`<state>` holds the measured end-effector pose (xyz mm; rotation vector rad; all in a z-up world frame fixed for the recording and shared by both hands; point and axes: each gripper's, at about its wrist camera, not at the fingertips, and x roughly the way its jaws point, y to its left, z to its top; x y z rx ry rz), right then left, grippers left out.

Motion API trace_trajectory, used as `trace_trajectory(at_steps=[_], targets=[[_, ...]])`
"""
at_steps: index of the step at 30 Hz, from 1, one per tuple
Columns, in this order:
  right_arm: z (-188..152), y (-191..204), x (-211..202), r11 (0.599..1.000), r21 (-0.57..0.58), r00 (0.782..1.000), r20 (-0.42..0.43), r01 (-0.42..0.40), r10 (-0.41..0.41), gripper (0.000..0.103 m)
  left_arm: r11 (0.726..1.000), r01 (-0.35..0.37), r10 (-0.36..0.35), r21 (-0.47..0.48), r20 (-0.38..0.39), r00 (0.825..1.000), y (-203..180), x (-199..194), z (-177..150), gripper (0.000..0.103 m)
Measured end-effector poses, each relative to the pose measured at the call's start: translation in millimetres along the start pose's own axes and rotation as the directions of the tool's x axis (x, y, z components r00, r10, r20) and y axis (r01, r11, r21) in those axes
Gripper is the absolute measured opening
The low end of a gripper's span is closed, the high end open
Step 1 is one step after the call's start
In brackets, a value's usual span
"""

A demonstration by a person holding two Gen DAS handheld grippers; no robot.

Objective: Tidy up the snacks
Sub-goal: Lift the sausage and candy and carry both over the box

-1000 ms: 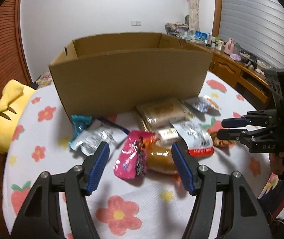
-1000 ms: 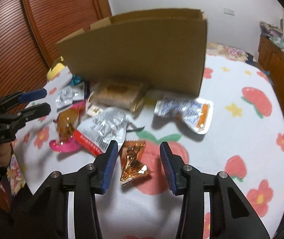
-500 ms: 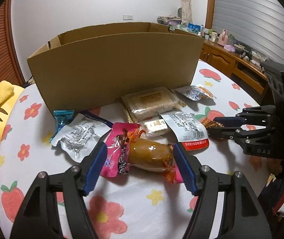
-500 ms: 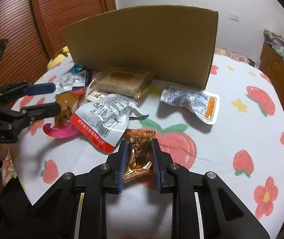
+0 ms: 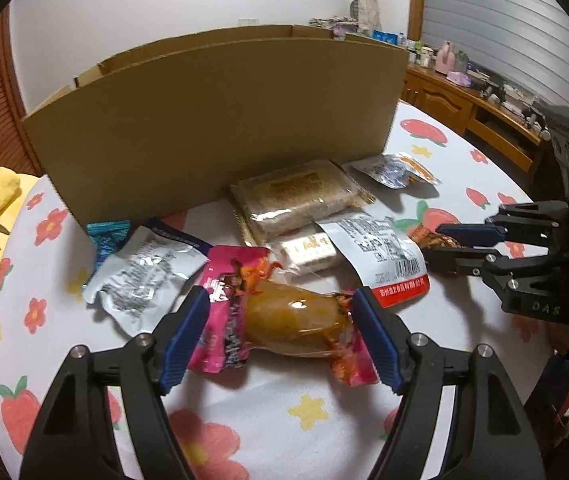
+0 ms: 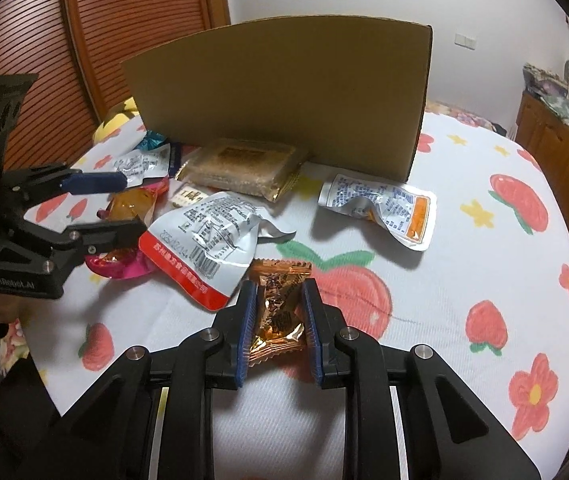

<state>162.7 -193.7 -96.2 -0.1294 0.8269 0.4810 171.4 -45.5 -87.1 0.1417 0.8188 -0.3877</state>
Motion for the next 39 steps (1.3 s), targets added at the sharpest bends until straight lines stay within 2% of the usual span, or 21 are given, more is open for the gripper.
trace_trajectory(at_steps=[10, 14, 18, 29, 39], targets=[[1, 0, 0, 1.0, 0.002, 1.0, -0.001, -0.003, 0.003, 0.021, 1.0, 0.02, -0.02, 0.016, -0.011, 1.0, -2, 4, -5, 0.074], [1, 0, 0, 1.0, 0.002, 1.0, -0.001, -0.002, 0.002, 0.021, 0.999, 0.025, -0.024, 0.027, -0.016, 1.0, -2, 7, -8, 0.081], [1, 0, 0, 1.0, 0.002, 1.0, 0.0, -0.002, 0.002, 0.021, 0.999, 0.017, -0.016, 0.043, -0.029, 0.999, -5, 11, -8, 0.082], [1, 0, 1, 1.0, 0.003, 1.0, -0.001, -0.004, 0.004, 0.021, 0.998, 0.013, -0.011, 0.062, -0.032, 0.999, -8, 1, -19, 0.069], [1, 0, 1, 1.0, 0.002, 1.0, 0.0, -0.005, 0.005, 0.022, 1.0, -0.018, 0.018, 0.024, 0.002, 1.0, -5, -21, -34, 0.067]])
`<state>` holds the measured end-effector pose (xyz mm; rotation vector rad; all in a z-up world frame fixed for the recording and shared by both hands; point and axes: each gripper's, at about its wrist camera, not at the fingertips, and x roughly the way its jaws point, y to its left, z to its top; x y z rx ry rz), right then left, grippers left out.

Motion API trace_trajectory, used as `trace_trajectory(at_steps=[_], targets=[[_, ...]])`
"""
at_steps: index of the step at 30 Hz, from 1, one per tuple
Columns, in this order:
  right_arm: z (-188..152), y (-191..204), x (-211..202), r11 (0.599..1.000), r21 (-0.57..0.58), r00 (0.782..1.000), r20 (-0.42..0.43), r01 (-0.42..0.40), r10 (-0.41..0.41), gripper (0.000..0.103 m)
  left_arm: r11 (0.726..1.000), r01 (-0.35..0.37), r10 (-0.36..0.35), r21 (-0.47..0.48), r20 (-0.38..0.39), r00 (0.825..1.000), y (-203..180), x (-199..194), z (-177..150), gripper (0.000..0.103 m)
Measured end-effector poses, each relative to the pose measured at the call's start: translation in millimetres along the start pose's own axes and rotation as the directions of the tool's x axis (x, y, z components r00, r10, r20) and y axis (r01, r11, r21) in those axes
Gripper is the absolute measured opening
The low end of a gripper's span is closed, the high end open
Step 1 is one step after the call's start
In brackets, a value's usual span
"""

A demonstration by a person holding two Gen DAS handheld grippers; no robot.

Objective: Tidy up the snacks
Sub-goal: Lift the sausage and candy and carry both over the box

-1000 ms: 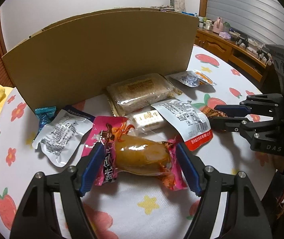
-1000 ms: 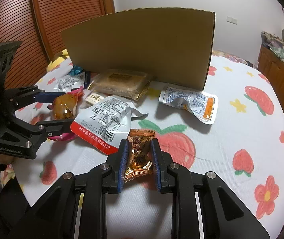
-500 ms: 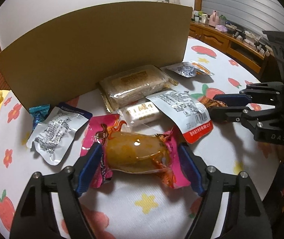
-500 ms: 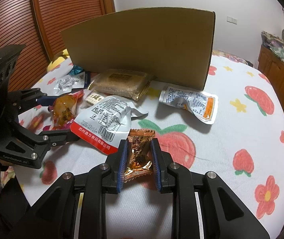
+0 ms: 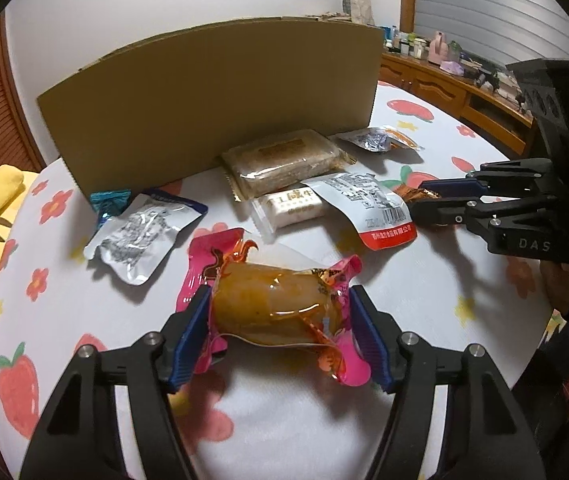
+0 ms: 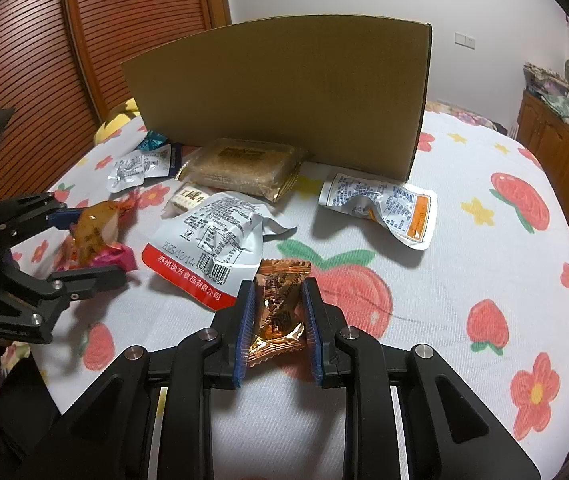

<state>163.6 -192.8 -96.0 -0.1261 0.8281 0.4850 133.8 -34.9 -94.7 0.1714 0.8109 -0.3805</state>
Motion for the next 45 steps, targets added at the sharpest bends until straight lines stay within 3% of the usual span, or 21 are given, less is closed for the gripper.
trace_trajectory(at_steps=[19, 40, 45], targets=[[-3, -3, -9, 1.0, 0.011, 0.998, 0.06, 0.015, -0.016, 0.02, 0.998, -0.004, 0.009, -0.056, 0.092, 0.996, 7, -31, 14, 0.067], [-1, 1, -22, 0.998, 0.011, 0.991, 0.114, 0.061, -0.062, 0.02, 0.999, -0.022, 0.03, -0.044, 0.209, 0.978, 18, -65, 57, 0.067], [16, 4, -36, 0.998, -0.025, 0.988, 0.146, 0.051, -0.047, 0.02, 0.999, -0.02, 0.028, -0.038, 0.241, 0.97, 24, -72, 77, 0.067]])
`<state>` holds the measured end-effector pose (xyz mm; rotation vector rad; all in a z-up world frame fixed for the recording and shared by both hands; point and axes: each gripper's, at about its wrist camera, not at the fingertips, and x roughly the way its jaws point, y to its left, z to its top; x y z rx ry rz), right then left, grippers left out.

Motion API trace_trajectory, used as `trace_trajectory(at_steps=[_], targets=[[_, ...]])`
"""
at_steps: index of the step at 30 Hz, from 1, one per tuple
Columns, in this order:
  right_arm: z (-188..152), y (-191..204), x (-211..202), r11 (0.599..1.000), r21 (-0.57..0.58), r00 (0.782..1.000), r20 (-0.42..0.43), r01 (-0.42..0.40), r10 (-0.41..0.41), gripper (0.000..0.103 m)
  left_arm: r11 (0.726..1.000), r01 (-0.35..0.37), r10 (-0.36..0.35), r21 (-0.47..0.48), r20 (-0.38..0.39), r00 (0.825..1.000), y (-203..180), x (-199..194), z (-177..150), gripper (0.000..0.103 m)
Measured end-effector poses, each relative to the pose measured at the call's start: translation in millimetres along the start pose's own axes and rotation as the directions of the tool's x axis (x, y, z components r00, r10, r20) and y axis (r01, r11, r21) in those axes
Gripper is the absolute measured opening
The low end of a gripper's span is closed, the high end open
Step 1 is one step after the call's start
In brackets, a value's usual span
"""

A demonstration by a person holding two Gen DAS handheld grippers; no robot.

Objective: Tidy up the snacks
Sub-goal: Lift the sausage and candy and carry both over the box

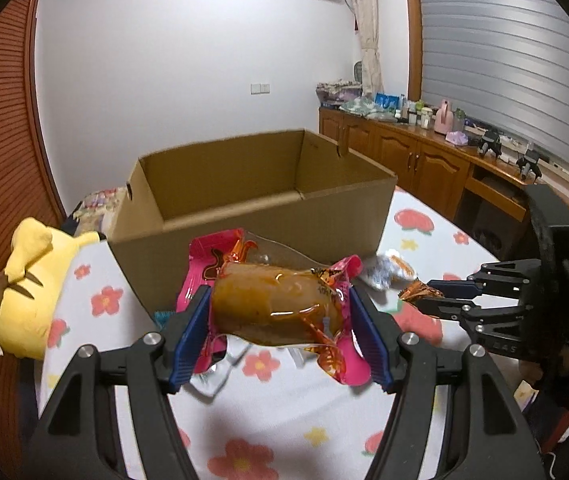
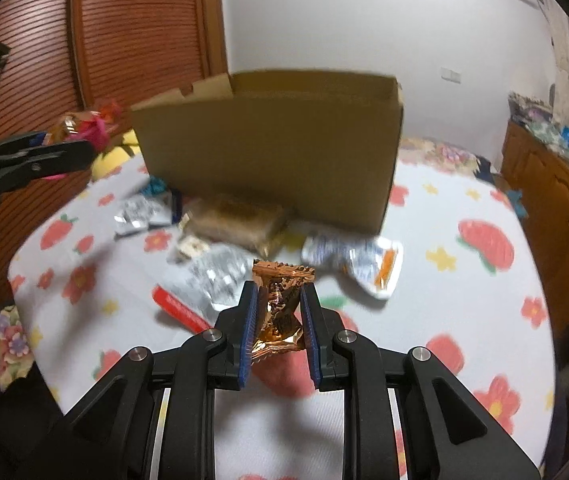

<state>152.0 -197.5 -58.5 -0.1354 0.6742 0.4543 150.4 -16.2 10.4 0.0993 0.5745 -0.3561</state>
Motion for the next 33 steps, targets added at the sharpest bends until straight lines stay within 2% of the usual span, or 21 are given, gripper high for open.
trace_trajectory(at_steps=[9, 18, 25, 33], targets=[[69, 0, -16, 0.997, -0.064, 0.995, 0.09, -0.038, 0.043, 0.02, 1.0, -0.023, 0.023, 0.011, 0.025, 0.999, 19, 18, 44, 0.068], [121, -2, 0, 0.994, -0.1, 0.99, 0.13, -0.042, 0.055, 0.02, 0.999, -0.046, 0.046, 0.009, 0.032, 0.998, 40, 44, 77, 0.068], [143, -10, 31, 0.995, -0.099, 0.994, 0.103, -0.015, 0.025, 0.02, 0.998, -0.068, 0.068, 0.0, 0.003, 0.998, 57, 73, 90, 0.068], [152, -21, 56, 0.997, -0.073, 0.998, 0.055, -0.009, 0.013, 0.02, 0.996, -0.084, 0.084, 0.006, -0.043, 0.996, 64, 97, 94, 0.069]])
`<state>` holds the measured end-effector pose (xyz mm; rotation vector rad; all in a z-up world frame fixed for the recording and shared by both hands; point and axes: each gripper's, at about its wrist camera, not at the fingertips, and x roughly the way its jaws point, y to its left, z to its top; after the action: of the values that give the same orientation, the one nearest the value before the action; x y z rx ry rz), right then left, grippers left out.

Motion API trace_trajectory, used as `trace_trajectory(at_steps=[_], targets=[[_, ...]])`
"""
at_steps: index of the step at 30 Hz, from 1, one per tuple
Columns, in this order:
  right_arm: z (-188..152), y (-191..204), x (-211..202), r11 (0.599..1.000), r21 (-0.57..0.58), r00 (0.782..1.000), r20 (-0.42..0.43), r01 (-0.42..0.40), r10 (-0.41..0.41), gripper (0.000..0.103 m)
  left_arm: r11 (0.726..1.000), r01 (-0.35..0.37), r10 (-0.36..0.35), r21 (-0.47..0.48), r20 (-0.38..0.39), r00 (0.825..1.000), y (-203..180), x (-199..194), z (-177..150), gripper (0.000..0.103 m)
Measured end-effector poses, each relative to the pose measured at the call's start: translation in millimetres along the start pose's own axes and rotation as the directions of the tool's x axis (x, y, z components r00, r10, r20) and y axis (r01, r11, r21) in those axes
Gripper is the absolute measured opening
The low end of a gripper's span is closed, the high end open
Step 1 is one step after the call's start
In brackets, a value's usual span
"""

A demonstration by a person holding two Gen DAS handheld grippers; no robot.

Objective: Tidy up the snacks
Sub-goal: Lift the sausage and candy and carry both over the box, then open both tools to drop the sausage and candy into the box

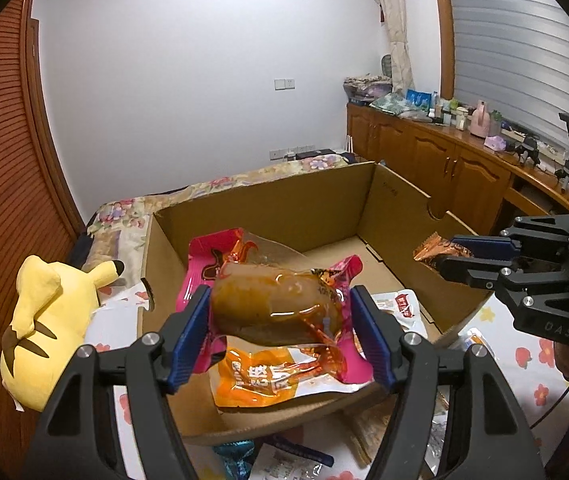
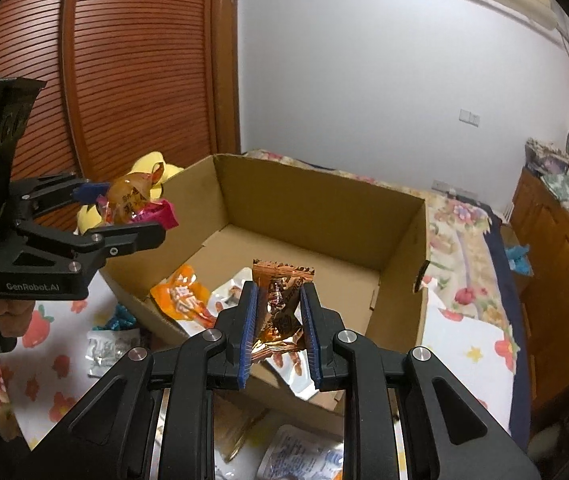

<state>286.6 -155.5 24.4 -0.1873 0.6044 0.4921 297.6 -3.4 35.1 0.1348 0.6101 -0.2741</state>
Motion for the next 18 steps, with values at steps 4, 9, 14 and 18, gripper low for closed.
trace_trajectory(at_steps=[4, 9, 14, 18], targets=[[2, -1, 9, 1.0, -0.003, 1.0, -0.025, 0.001, -0.001, 0.02, 1.0, -0.002, 0.002, 0.002, -0.017, 1.0, -1, 8, 1, 0.071], [4, -2, 17, 1.0, 0.002, 0.999, -0.049, -0.006, 0.006, 0.02, 1.0, 0.005, -0.005, 0.002, -0.022, 1.0, -2, 13, -1, 0.072], [6, -4, 21, 1.0, 0.01, 0.998, -0.059, -0.006, 0.007, 0.02, 1.0, 0.01, -0.01, -0.004, -0.035, 0.999, -1, 20, 1, 0.073], [6, -3, 23, 1.0, 0.007, 0.998, -0.066, -0.003, 0.004, 0.021, 1.0, 0.013, -0.013, -0.003, -0.041, 0.999, 1, 22, 0, 0.074]])
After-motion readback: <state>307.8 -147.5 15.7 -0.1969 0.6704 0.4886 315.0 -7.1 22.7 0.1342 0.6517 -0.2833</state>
